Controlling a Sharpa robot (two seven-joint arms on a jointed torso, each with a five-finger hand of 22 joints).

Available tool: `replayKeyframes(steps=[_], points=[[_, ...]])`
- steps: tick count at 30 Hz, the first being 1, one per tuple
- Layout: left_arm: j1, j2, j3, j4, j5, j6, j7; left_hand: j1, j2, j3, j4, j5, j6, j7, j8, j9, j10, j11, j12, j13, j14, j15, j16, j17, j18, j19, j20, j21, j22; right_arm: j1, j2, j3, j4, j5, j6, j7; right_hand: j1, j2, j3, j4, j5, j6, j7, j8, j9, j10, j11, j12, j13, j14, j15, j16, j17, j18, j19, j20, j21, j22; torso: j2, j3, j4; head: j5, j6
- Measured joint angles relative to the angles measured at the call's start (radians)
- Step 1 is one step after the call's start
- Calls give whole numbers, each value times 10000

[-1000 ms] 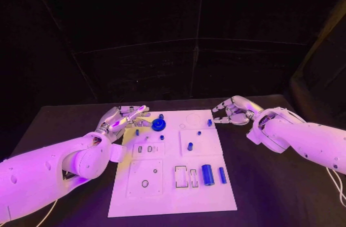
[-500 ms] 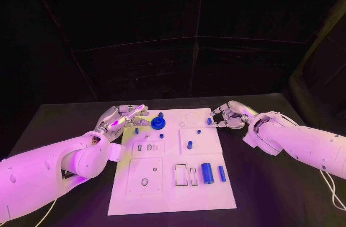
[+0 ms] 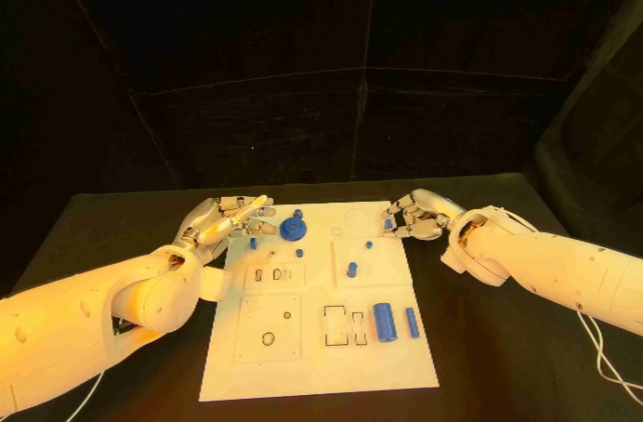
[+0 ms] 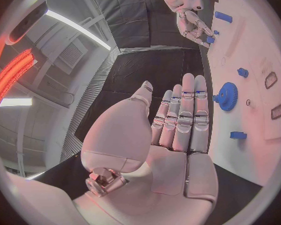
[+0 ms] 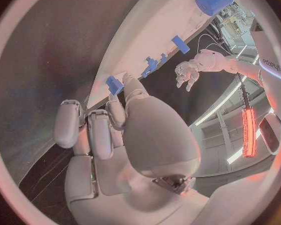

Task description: Assemble the parts on the task board

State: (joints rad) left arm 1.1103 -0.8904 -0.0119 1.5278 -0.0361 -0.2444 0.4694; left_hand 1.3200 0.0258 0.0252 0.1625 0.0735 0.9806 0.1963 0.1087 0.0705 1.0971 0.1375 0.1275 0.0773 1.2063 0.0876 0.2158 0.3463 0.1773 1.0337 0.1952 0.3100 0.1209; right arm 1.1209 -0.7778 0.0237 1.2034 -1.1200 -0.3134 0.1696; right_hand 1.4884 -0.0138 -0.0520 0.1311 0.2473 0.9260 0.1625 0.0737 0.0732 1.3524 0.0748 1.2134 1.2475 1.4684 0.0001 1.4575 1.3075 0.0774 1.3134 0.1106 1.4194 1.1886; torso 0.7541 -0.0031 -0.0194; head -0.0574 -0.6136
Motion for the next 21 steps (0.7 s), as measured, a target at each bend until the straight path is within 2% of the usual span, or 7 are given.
replayKeyframes(steps=[3,10,21], points=[[0,0,0,0,0,9,0,0,0,0,0,0,0,0,0,0,0,0,0,0,0,0,0,0,0,0,0,0,0,-1,35,3,-58,-29,32,-22,50,57,39,-39,-113,93,-14,36,1,37,-37,11,47,0,0,0,0,-1,0,0,0,15,5,1,0,8,0],[0,-10,0,0,0,34,0,45,45,0,0,0,0,0,0,0,0,0,0,0,0,0,0,3,-1,0,0,0,-10,-9,76,4,-130,-60,60,-88,104,371,201,-200,-565,373,-55,80,0,71,-71,125,115,0,0,0,0,0,3,-3,0,57,6,8,0,22,-12],[-1,-38,0,-35,0,55,-3,47,47,0,0,0,0,0,0,0,0,0,0,0,0,0,0,8,0,0,0,0,-8,-16,90,1,-173,-48,60,-159,156,501,314,-254,-680,489,-81,76,-2,109,-34,205,183,-5,-4,0,-1,-1,59,-59,0,146,5,21,-15,8,-51]])
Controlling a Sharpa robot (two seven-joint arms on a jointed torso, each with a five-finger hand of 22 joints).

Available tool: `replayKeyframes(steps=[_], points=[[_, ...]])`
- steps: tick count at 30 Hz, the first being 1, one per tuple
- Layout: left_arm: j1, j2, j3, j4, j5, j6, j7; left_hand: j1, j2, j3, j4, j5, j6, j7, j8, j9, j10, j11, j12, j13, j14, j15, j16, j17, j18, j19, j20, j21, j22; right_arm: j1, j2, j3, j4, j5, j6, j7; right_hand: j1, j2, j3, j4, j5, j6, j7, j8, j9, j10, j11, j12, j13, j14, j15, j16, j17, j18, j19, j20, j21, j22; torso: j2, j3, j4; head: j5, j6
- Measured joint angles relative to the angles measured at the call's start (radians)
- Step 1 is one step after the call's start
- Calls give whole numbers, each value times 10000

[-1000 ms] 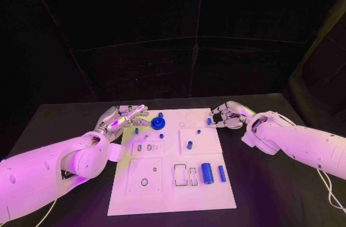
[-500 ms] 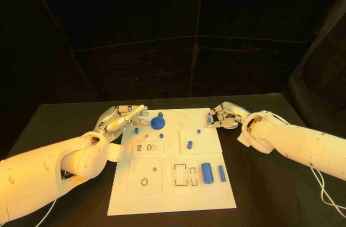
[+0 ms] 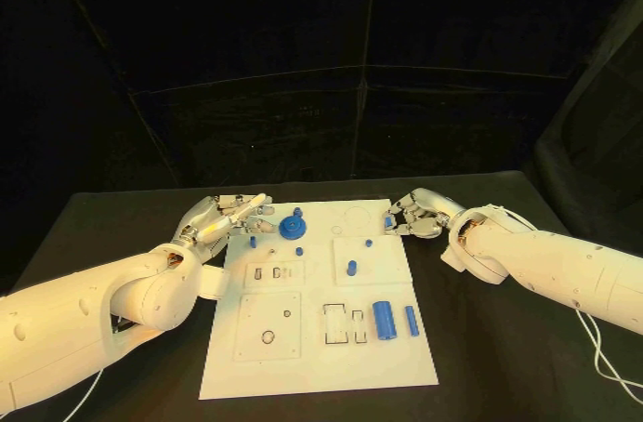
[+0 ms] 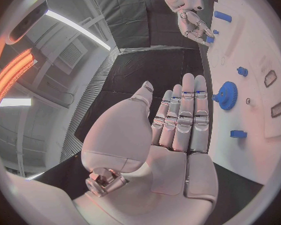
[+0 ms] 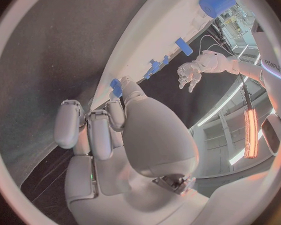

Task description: Assemble the parts on the task board

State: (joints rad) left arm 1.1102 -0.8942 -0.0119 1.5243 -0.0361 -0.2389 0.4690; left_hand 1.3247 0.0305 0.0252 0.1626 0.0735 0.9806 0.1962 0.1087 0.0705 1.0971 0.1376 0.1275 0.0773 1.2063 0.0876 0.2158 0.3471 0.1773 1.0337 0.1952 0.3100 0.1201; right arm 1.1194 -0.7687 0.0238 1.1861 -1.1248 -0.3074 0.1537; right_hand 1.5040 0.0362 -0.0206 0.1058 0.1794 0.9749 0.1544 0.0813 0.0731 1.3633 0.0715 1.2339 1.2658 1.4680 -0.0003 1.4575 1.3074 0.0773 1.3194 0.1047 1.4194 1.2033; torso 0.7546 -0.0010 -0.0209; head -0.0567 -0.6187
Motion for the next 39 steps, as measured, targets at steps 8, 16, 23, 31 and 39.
replayKeyframes(steps=[8,16,23,31,39], points=[[0,-8,0,-13,-1,18,-11,0,0,16,-16,0,0,0,0,0,0,0,0,0,0,0,0,8,0,0,0,0,-2,0,-8,0,-35,5,2,-29,13,12,43,-44,-18,71,-2,-1,-1,0,0,0,51,-33,-33,39,0,0,14,-13,0,20,-3,3,-5,-20,-24],[0,-30,0,-16,-1,38,-22,0,0,30,-30,0,0,0,0,0,0,0,0,0,0,0,-39,7,0,0,0,0,-11,0,12,0,-44,8,7,-41,67,65,247,-194,-175,529,-131,197,48,-1,-1,123,80,-21,-84,80,0,1,88,-87,64,150,-4,4,0,-35,-44],[0,-40,0,-15,-1,53,-31,39,39,29,-29,0,0,0,0,0,0,0,0,0,0,0,-39,21,-1,0,0,0,-10,0,41,2,-48,8,-42,-40,-14,198,581,-303,-414,927,-218,417,52,-2,-2,349,301,6,-254,149,0,1,252,-205,161,345,-4,6,4,-21,-58],[0,-48,0,-16,-1,62,-40,39,39,29,-29,0,0,0,-34,0,0,0,-5,0,0,0,-39,21,0,0,0,0,-9,0,50,2,-19,9,-224,-3,-53,237,675,-375,-459,946,-200,434,52,-3,-3,480,431,-12,-306,177,0,1,305,-260,199,459,-3,12,4,-6,-81],[0,-87,0,-12,-2,65,-50,98,98,84,-84,0,0,0,-41,-8,0,0,-41,0,0,0,-78,51,0,0,0,-41,-26,-2,-65,4,377,48,-650,15,-405,255,720,-383,538,946,-200,434,50,-3,-3,637,443,-11,-306,286,0,1,395,-310,270,598,-11,9,4,-34,-75]])
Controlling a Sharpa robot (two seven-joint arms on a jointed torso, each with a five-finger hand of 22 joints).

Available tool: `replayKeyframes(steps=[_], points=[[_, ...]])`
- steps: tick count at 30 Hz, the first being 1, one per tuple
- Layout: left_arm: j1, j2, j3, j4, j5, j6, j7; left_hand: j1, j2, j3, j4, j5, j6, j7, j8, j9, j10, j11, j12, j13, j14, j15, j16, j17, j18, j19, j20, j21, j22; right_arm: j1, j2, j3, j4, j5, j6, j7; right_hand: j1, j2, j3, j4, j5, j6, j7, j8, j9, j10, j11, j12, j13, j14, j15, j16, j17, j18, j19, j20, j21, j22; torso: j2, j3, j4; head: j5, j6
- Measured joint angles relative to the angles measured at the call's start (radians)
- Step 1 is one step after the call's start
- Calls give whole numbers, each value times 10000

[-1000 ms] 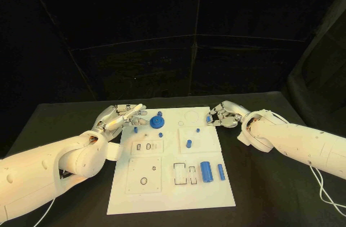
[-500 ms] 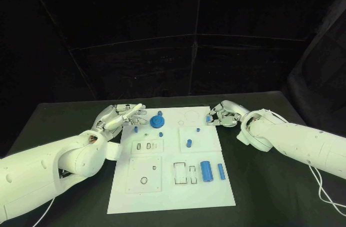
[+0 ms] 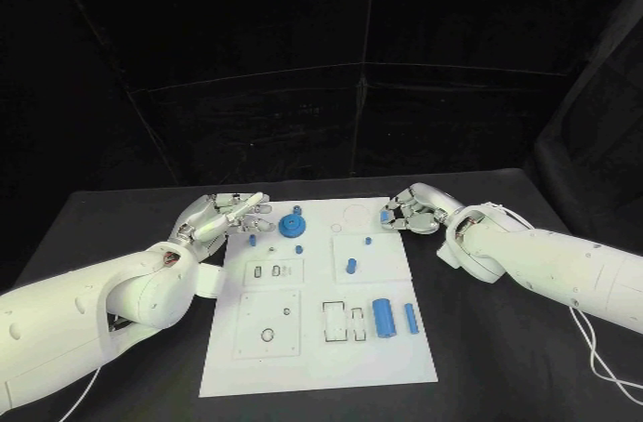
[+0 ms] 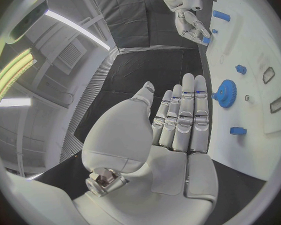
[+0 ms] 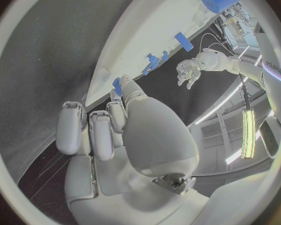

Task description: Assemble the parts on the task board

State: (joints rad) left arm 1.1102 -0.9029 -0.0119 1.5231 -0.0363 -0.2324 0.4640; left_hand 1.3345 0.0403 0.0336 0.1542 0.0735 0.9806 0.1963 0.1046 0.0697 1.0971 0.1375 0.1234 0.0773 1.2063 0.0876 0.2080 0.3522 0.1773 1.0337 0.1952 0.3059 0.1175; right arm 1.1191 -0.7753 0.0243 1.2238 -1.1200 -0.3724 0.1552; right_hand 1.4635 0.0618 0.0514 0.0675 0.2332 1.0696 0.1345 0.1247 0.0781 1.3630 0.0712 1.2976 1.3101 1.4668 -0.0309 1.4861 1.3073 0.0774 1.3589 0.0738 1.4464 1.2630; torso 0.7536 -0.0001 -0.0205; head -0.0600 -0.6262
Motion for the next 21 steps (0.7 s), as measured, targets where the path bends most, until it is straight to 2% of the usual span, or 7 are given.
replayKeyframes(steps=[3,4,12,15,21], points=[[0,-43,0,25,0,0,-3,0,0,10,-10,0,0,0,0,0,0,0,0,0,0,0,0,3,0,0,0,0,0,0,-148,5,370,32,-194,-16,-143,-91,28,28,114,0,0,0,0,28,19,51,-15,1,0,7,0,0,20,6,0,64,-8,-11,0,-23,22],[0,-54,0,31,0,0,-4,0,0,27,-27,0,0,0,0,0,0,0,0,0,0,0,0,12,0,0,0,0,0,2,-187,8,487,39,-243,-34,-183,-131,44,43,145,0,0,0,2,110,-28,30,-16,1,0,7,0,0,49,-23,41,81,-9,-14,0,-25,34],[14,-154,0,160,0,-6,-13,46,46,43,-43,0,0,0,0,0,0,0,0,0,0,0,0,21,0,0,0,0,1,66,-333,14,1635,-281,-557,-602,-377,-90,107,191,145,0,0,-9,16,200,-13,119,-24,0,1,63,-1,-1,174,-7,115,253,-23,-59,15,13,43],[26,-174,0,214,0,-11,-15,46,46,80,-80,0,0,0,-8,1,0,0,-9,0,0,0,-40,38,0,0,0,0,-12,79,-166,17,1949,-664,-641,-907,-416,-127,107,192,145,0,-1,-11,26,204,-17,139,-19,-19,-18,63,1,-1,174,-8,115,253,-25,-79,29,108,35],[86,-177,3,301,0,-14,-15,46,46,96,-96,0,0,0,-38,1,0,0,-38,0,0,0,-40,38,-1,0,0,0,-11,85,477,13,2279,-1503,-713,-1464,-417,-128,107,193,144,0,-2,-12,67,221,-34,148,-9,-37,-34,63,7,-1,174,-7,115,252,-25,-99,40,437,-35]])
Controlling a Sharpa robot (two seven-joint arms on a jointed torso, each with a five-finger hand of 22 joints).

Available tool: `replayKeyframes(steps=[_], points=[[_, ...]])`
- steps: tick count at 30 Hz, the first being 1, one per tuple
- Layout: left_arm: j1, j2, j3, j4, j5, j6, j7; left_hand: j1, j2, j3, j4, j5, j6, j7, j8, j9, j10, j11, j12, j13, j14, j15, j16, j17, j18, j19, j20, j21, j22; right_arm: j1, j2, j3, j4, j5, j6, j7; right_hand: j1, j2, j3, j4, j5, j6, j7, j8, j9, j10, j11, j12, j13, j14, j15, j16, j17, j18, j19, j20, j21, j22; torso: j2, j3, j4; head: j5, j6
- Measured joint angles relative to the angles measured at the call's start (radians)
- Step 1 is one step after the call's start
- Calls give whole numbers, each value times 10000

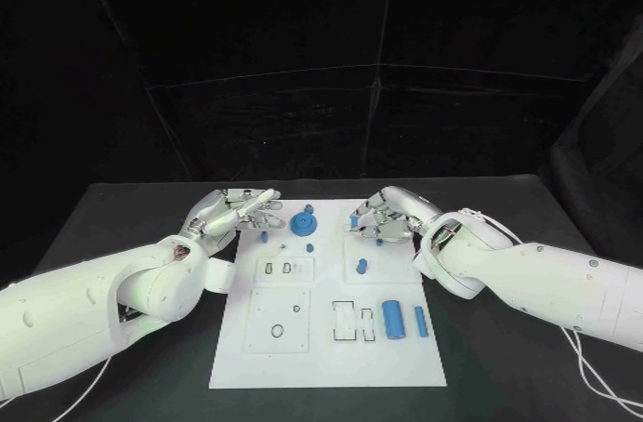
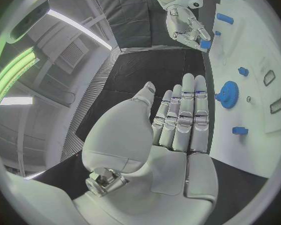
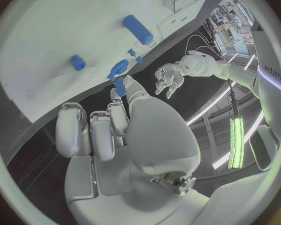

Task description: Assemble the parts on the task board

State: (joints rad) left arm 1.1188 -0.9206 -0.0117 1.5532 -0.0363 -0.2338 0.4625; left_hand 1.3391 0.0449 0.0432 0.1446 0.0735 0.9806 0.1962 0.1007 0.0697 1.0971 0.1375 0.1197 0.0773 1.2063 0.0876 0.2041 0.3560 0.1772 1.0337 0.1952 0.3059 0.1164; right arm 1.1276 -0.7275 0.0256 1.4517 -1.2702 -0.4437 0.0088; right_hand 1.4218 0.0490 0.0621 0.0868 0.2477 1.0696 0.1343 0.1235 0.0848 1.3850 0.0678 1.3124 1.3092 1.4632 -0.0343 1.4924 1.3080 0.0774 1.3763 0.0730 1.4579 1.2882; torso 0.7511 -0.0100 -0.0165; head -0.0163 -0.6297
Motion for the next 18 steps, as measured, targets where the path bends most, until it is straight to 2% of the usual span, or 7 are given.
replayKeyframes(steps=[7,10,18], points=[[95,31,0,4,0,-1,0,0,0,0,0,0,0,0,0,0,0,0,0,0,0,0,0,10,0,0,0,0,1,-6,752,-7,4,-803,80,-491,-29,-30,-4,4,-1,39,3,-36,-1,0,0,0,12,0,1,0,-1,1,0,0,0,-9,-11,-8,11,336,-99],[126,43,1,-6,0,-1,0,0,0,0,0,0,0,0,0,0,0,0,0,0,0,0,0,10,0,0,0,0,1,-22,1049,-12,-65,-1198,252,-715,-68,-66,27,36,-81,96,-18,-56,-3,39,-39,-87,16,24,-24,0,-1,-1,0,0,0,-117,-11,0,-11,464,-122],[187,80,3,-15,-1,-1,0,0,0,0,0,0,0,0,0,1,0,0,0,0,0,0,0,9,0,0,0,0,2,-110,1567,-22,-179,-2076,632,-1178,-193,-92,41,67,-96,132,-53,-7,-12,122,-123,-93,7,37,-36,0,-2,-1,-1,1,0,-136,-11,31,-59,653,-230]])
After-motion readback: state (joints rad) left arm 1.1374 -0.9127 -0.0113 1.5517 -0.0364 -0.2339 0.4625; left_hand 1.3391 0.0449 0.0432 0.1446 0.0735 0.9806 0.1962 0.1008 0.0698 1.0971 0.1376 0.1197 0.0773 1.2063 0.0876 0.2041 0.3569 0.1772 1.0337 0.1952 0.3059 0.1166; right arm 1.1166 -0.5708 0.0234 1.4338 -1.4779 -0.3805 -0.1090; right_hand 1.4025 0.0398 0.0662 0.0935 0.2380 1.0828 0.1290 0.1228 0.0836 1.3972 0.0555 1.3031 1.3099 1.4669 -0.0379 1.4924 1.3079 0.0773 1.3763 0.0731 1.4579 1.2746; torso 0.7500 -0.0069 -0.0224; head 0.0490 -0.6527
